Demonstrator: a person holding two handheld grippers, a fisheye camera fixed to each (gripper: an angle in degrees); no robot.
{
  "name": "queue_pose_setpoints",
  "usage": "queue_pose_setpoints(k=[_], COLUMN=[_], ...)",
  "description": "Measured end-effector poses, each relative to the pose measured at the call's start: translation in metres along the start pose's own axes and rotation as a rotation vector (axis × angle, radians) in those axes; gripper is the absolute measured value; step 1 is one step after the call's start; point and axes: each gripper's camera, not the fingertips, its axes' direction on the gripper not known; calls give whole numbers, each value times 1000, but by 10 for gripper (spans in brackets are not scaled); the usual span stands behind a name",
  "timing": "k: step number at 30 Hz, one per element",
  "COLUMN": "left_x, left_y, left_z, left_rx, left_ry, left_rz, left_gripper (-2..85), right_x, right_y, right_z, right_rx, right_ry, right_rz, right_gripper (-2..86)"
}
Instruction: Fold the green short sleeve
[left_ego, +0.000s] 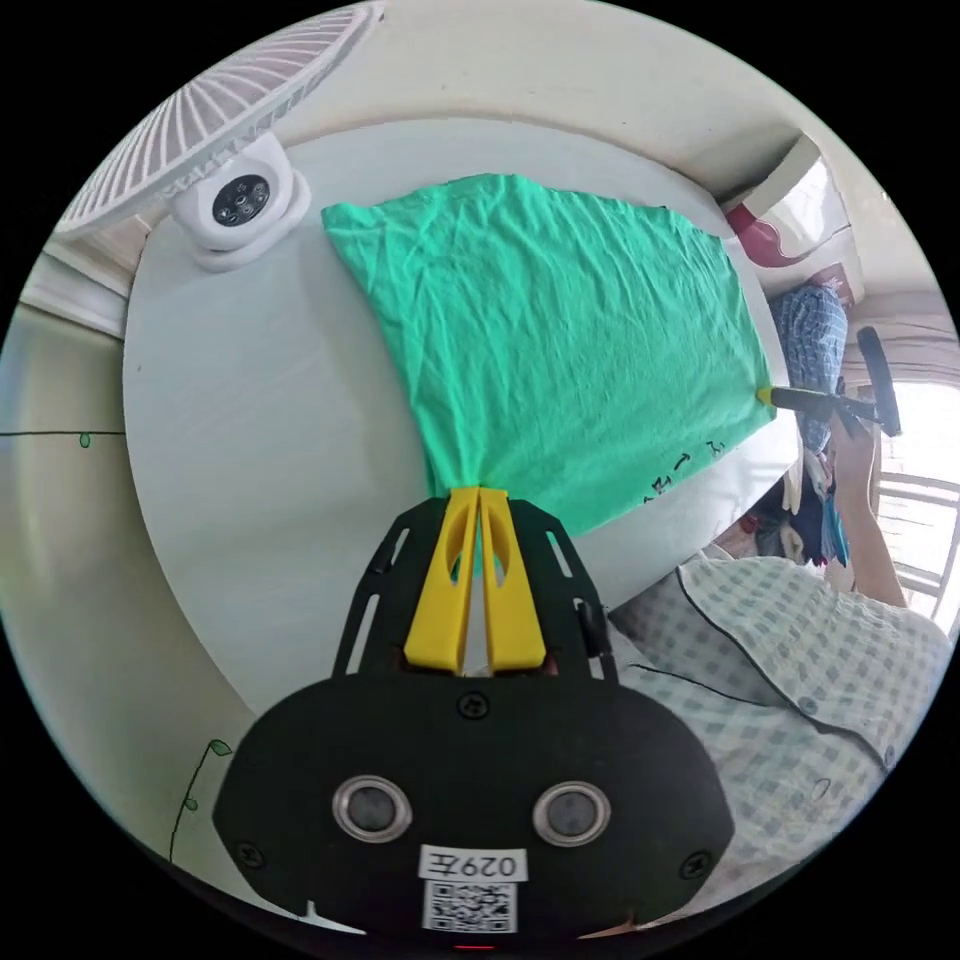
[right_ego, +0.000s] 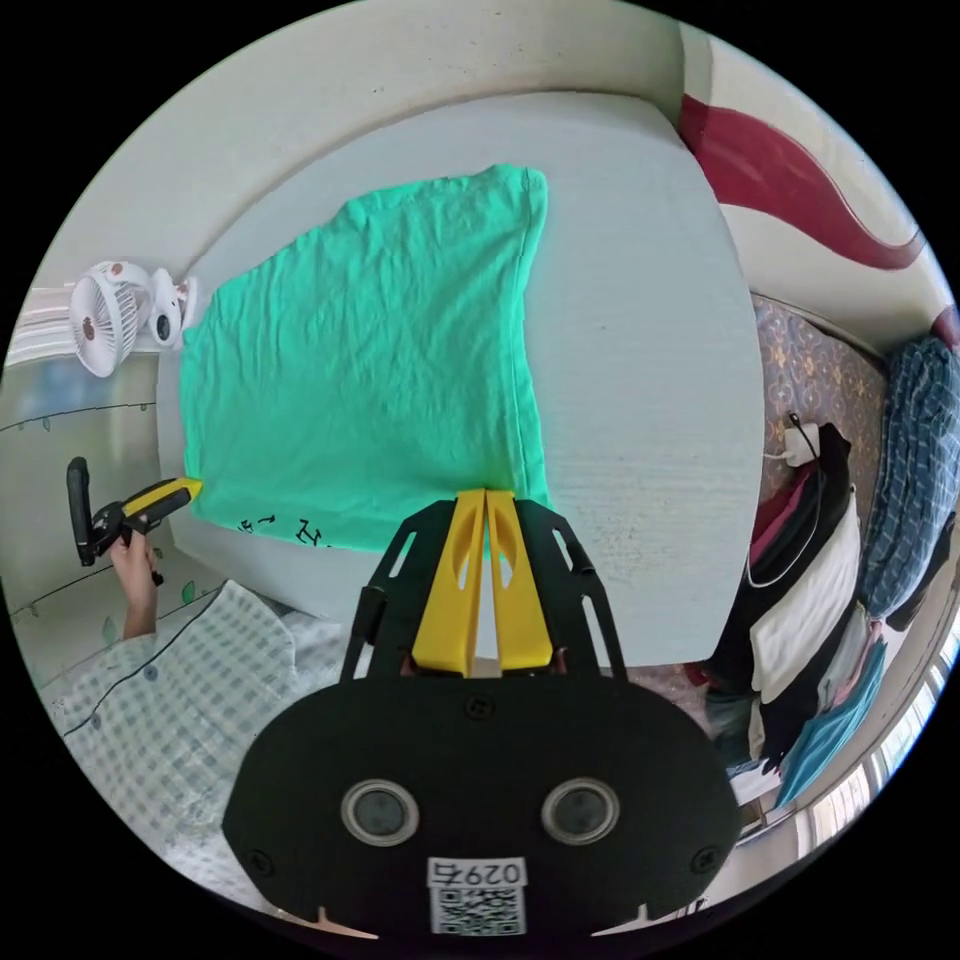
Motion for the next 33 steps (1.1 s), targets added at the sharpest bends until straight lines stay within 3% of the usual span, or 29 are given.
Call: queue_pose_setpoints(k=[5, 21, 33], left_x=[6, -42, -43], left_y=[-10, -35, -32], left_z=[8, 48, 69], left_rx=[-47, -218, -287], left_ry=[-33, 222, 175], left_rz=[25, -57, -23], left_gripper=[-10, -10, -10], right_x=[-10, -62, -81], right_y=[-2, 7, 20], right_z=[8, 39, 59], right_rx=[-40, -88, -125], right_ry=[17, 154, 99], right_rz=[51, 47, 65], right_gripper=[-5, -5, -5])
